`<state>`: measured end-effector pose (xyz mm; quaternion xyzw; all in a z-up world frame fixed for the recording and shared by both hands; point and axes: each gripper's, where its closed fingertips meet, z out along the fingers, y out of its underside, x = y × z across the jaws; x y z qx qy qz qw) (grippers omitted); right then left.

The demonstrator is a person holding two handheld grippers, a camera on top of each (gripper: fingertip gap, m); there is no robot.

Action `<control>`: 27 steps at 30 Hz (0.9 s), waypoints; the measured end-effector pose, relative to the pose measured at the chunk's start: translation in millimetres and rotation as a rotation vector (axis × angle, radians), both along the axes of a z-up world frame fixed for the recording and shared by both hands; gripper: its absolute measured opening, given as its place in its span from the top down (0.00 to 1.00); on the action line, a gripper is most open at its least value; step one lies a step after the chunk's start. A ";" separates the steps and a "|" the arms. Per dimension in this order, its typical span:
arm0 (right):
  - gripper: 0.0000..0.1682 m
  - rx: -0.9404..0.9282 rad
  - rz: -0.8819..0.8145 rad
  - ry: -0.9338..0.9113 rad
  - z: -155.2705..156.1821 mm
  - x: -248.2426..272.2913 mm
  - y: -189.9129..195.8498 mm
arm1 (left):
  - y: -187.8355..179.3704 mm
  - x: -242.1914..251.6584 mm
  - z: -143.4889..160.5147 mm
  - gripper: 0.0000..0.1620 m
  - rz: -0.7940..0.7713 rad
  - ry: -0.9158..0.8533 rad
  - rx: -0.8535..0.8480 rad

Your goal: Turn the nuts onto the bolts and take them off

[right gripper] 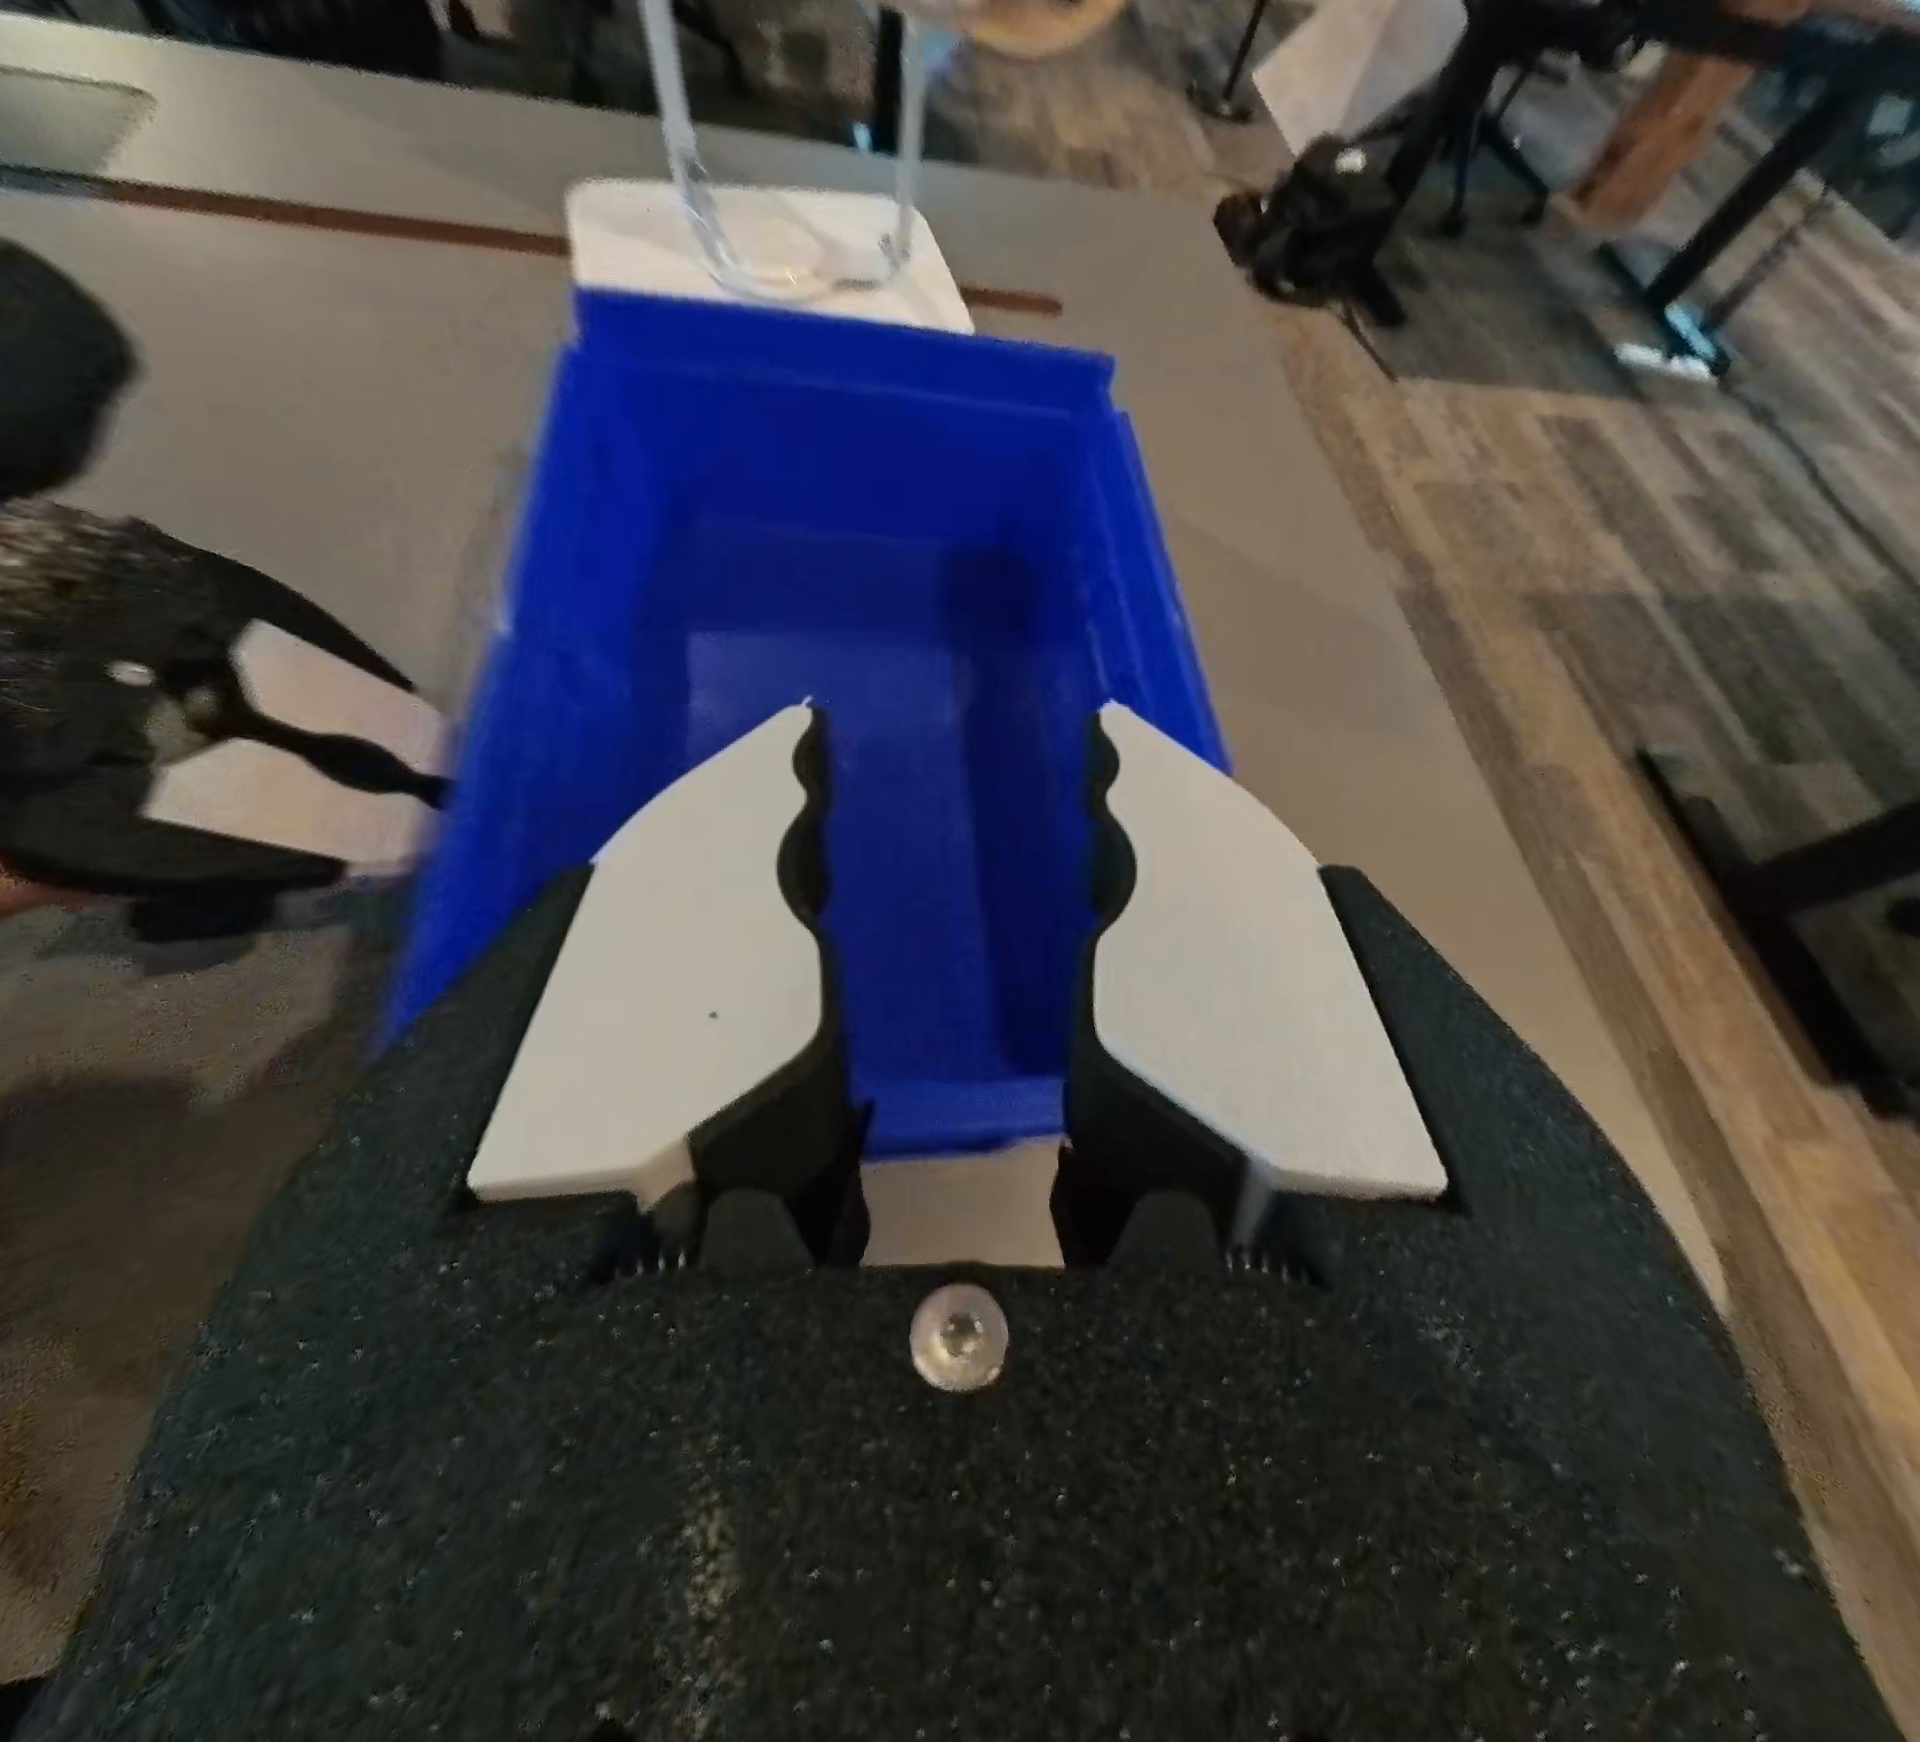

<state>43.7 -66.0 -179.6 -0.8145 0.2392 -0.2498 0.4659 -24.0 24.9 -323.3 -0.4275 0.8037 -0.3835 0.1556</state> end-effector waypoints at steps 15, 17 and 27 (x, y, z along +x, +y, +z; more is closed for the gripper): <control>0.71 0.143 0.846 -0.109 -0.8 -156.7 197.5 | 216.0 -204.8 121.5 0.95 0.793 -0.346 0.458; 0.72 0.166 1.008 -0.023 -10.4 -195.8 235.6 | 247.2 -255.1 128.2 0.78 0.964 -0.351 0.451; 0.66 0.080 1.277 0.365 -73.2 -306.5 397.2 | 326.5 -423.8 81.7 0.46 1.521 -0.148 0.198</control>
